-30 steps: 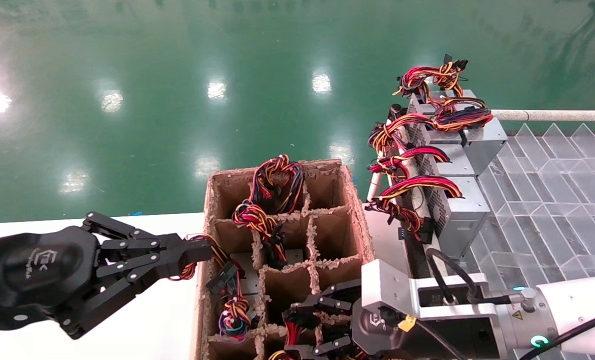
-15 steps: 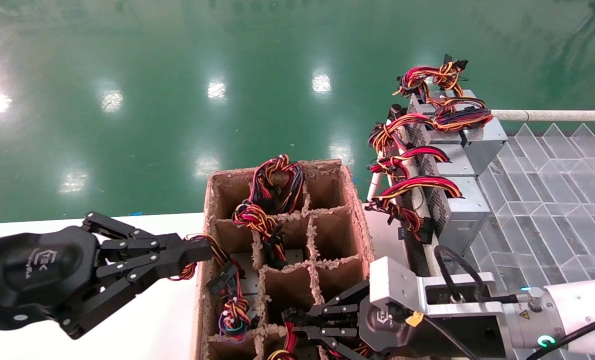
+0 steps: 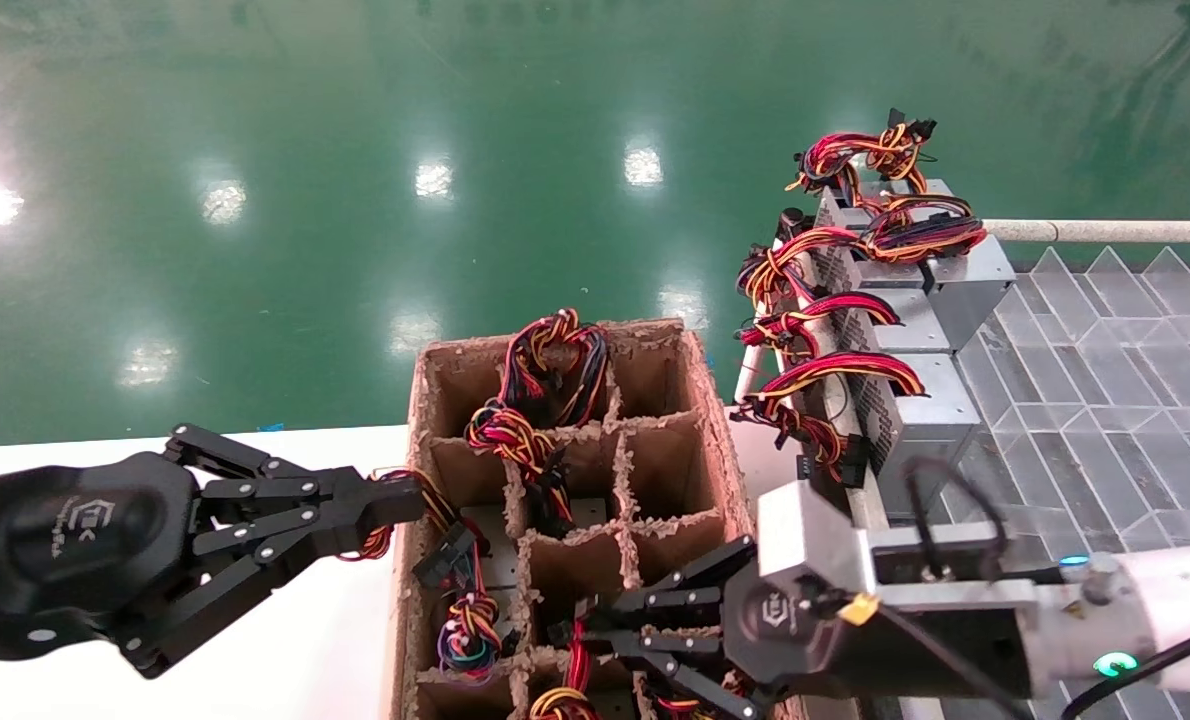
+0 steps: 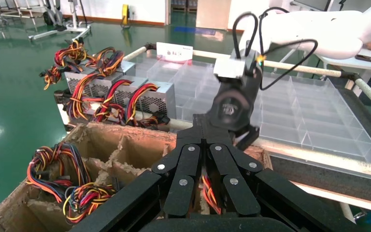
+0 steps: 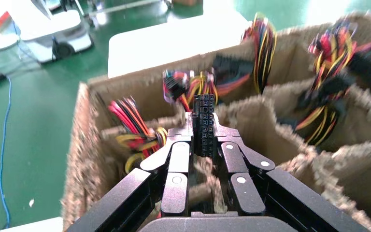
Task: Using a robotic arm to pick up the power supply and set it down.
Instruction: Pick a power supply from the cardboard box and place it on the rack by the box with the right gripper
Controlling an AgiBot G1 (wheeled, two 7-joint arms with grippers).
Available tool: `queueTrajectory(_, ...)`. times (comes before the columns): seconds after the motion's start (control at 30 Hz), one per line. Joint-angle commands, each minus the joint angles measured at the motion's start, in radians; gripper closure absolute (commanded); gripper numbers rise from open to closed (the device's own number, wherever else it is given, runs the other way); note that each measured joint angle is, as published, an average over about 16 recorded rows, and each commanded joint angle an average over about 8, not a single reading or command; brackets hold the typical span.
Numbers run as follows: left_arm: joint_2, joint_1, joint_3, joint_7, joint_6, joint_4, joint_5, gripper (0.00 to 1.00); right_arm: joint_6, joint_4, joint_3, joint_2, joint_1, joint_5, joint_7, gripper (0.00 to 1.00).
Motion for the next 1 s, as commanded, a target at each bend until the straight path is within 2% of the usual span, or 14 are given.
queueTrajectory(0.03, 0.0, 0.0, 0.0, 0.0, 0.0, 0.0, 0.0, 1.0, -0.01, -0.002, 0.007, 0.005, 0.004, 0.017, 0.0, 1.0)
queueTrajectory(0.23, 0.0, 0.0, 0.0, 0.0, 0.0, 0.0, 0.0, 1.0, -0.056, -0.019, 0.051, 0.032, 0.015, 0.117, 0.017, 1.0)
queueTrajectory(0.5, 0.0, 0.0, 0.0, 0.0, 0.0, 0.0, 0.0, 1.0, -0.13, -0.063, 0.106, 0.072, 0.052, 0.306, 0.067, 1.0)
queueTrajectory(0.8, 0.0, 0.0, 0.0, 0.0, 0.0, 0.0, 0.0, 1.0, -0.137, -0.132, 0.141, 0.117, 0.14, 0.539, 0.155, 1.0)
queueTrajectory(1.0, 0.0, 0.0, 0.0, 0.0, 0.0, 0.0, 0.0, 1.0, -0.13, -0.208, 0.153, 0.136, 0.211, 0.614, 0.173, 1.0)
